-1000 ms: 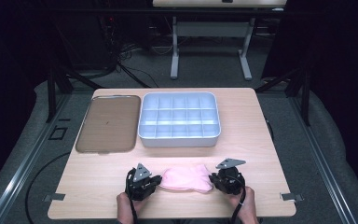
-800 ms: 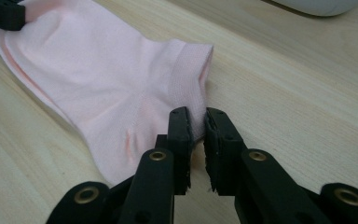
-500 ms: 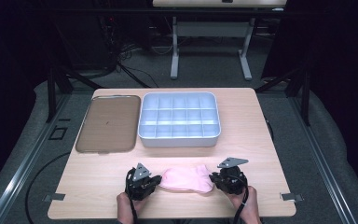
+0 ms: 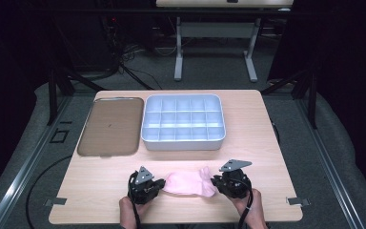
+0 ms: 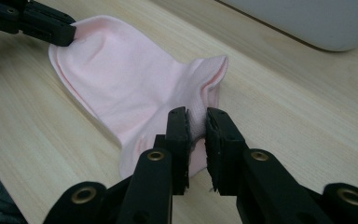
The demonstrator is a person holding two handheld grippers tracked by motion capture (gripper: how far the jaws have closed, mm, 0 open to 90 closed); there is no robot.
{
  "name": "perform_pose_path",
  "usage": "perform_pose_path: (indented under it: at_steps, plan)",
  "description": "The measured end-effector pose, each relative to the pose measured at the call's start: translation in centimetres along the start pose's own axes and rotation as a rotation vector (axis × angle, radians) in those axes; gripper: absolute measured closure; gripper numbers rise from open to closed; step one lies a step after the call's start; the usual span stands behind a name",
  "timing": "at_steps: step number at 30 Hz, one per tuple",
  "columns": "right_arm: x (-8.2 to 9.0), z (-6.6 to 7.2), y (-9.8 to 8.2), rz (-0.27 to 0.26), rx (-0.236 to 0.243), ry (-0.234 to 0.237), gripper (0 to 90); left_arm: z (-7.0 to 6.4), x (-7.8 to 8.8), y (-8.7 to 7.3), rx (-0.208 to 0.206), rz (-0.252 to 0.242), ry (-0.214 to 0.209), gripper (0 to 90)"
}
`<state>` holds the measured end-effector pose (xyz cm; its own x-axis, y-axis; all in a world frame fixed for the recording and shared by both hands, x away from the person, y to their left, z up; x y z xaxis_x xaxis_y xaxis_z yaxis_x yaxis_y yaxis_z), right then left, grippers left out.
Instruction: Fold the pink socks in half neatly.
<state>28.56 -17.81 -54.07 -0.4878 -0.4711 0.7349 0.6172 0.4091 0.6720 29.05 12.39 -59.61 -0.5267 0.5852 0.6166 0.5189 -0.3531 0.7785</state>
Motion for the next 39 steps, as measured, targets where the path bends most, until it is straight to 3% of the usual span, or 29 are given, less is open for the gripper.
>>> perform_pose_path:
  at_steps: [12,27,33,39]
  plan:
    - [-0.1,1.8,1.6,-0.018,0.046,0.029,82.0,0.0,0.0,0.0,-0.001,0.001,-0.002,84.1]
    - [-1.8,4.4,4.1,-0.003,0.116,0.091,82.3,0.1,0.0,0.0,-0.001,0.005,-0.002,84.0]
    - [-3.3,6.2,5.1,0.02,0.164,0.128,82.2,0.1,0.0,0.0,-0.003,0.004,-0.006,83.9]
    - [-5.0,7.1,5.9,0.04,0.181,0.148,82.1,0.1,0.0,0.0,-0.002,0.004,-0.007,83.7]
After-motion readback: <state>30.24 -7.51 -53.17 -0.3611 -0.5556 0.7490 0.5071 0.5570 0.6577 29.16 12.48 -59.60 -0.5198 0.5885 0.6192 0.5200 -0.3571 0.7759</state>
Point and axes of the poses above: each handheld gripper's, and its own axes: x roughly backward along the jaws, y roughly out of its top, z roughly to its left, the point moved 1 cm from there along -x, roughly forward along the jaws, and after that the axes turned 2 degrees about -x, right-handed, at the moved point
